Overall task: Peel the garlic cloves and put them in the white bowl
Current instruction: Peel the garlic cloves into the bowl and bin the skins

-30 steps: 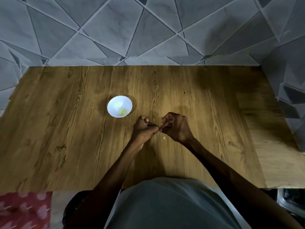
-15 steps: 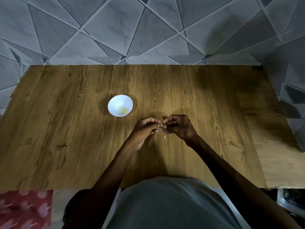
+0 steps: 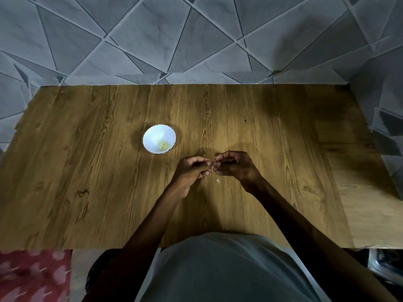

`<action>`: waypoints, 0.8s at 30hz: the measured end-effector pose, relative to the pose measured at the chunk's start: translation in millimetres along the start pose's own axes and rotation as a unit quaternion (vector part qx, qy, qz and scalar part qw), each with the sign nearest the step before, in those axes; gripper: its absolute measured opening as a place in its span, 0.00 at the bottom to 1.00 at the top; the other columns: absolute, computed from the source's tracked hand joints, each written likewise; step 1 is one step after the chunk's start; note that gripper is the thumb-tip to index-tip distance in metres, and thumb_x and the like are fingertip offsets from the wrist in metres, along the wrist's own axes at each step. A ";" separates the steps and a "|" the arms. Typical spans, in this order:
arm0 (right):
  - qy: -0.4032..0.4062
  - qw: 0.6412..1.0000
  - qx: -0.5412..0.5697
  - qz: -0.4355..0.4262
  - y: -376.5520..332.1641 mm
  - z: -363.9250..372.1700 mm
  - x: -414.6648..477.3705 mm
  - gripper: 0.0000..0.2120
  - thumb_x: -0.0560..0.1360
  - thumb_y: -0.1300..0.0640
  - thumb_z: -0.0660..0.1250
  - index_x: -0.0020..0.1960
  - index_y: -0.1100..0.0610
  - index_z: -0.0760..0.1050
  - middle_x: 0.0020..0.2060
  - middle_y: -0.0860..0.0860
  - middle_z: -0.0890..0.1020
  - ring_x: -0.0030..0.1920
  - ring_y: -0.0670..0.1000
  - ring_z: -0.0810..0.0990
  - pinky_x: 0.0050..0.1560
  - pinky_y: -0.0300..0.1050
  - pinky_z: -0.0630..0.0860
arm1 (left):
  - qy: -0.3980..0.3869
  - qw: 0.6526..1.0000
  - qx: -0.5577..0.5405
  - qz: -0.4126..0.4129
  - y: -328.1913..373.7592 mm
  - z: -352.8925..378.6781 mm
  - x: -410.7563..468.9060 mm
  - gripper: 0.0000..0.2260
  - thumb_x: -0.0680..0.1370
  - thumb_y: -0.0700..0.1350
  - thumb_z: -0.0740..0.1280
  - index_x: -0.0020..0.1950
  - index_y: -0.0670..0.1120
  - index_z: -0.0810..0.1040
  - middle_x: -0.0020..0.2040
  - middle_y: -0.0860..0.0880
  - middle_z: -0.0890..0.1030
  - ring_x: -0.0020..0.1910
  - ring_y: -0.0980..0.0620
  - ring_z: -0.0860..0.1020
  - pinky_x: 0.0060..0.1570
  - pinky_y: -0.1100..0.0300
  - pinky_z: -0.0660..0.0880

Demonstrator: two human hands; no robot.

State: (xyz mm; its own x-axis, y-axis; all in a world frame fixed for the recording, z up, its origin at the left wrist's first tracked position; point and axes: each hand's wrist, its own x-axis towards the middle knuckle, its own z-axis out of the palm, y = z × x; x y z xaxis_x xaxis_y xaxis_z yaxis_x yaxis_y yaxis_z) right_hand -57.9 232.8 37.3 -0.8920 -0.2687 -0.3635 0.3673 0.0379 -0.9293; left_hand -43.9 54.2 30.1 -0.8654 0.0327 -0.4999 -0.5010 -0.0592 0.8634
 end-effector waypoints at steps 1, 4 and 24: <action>-0.005 1.000 0.017 0.000 1.3 -0.4 -0.8 0.12 0.74 0.67 0.70 0.57 0.67 0.77 0.49 0.62 0.84 0.50 0.60 0.85 0.52 0.52 0.82 | -0.002 1.000 -0.015 -0.004 -0.3 0.2 -0.1 0.06 0.77 0.37 0.69 0.54 0.41 0.82 0.45 0.45 0.85 0.45 0.52 0.83 0.49 0.60 0.79; -0.015 0.998 0.064 0.010 6.8 -0.2 -2.6 0.11 0.75 0.69 0.68 0.58 0.70 0.76 0.50 0.64 0.83 0.51 0.59 0.85 0.50 0.48 0.82 | -0.004 0.999 -0.043 -0.009 -2.7 1.4 -1.5 0.08 0.77 0.35 0.69 0.55 0.38 0.80 0.48 0.42 0.84 0.50 0.48 0.83 0.50 0.61 0.79; 0.043 0.999 -0.010 0.018 1.3 6.9 -2.7 0.10 0.73 0.65 0.73 0.53 0.65 0.81 0.44 0.57 0.86 0.45 0.55 0.86 0.43 0.43 0.83 | -0.001 0.998 -0.070 -0.003 -3.3 3.2 -7.7 0.09 0.76 0.34 0.69 0.56 0.34 0.80 0.50 0.39 0.84 0.50 0.46 0.83 0.50 0.59 0.80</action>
State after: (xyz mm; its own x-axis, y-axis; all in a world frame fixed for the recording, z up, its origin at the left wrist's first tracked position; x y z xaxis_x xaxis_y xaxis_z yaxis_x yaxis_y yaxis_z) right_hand -53.2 226.9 37.5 -0.8982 -0.1822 -0.4001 0.3949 0.0656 -0.9164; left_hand -35.5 57.3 31.3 -0.8623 0.0359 -0.5051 -0.5016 -0.1974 0.8423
